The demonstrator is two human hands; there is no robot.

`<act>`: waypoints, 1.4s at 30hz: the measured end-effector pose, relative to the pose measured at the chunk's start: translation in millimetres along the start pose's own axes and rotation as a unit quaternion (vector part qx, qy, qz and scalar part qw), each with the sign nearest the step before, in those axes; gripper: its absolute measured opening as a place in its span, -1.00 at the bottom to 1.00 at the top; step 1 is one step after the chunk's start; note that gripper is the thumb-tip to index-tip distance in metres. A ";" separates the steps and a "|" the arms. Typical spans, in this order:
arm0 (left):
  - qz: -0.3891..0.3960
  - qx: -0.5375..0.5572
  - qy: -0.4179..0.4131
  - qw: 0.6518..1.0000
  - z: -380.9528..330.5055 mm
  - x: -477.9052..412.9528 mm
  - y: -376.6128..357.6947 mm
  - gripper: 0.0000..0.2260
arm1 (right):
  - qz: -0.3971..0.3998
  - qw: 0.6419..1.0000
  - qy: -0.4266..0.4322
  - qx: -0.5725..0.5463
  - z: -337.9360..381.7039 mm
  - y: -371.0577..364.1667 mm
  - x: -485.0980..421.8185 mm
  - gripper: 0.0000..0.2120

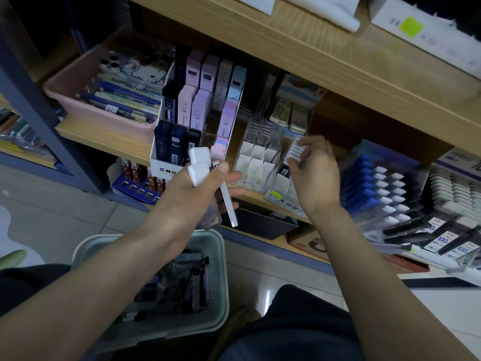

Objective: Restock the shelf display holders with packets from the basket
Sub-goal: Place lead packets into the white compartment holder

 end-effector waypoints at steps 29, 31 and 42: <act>-0.139 0.004 0.015 0.990 -25.9 -9.3 84.0 -0.84 | 0.077 0.910 -0.095 -0.395 95.6 -24.2 25.6 -0.80; -0.131 -0.004 0.029 0.991 -22.9 -12.1 86.9 -0.87 | 0.036 0.932 -0.063 -0.355 92.2 -18.4 18.0 -0.75; -0.136 0.074 0.042 0.987 -22.5 -20.9 88.7 -0.92 | -0.058 0.950 0.067 -0.300 116.7 -12.6 4.5 -0.92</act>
Point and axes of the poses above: each hand's wrist, its own x-axis away from the middle knuckle, its own y-axis out of the back of the hand, z = x × y, the point moved 9 cm from there along -x, towards the middle knuckle, and after that the axes turned 8 degrees about -z, right-handed, at the moved point
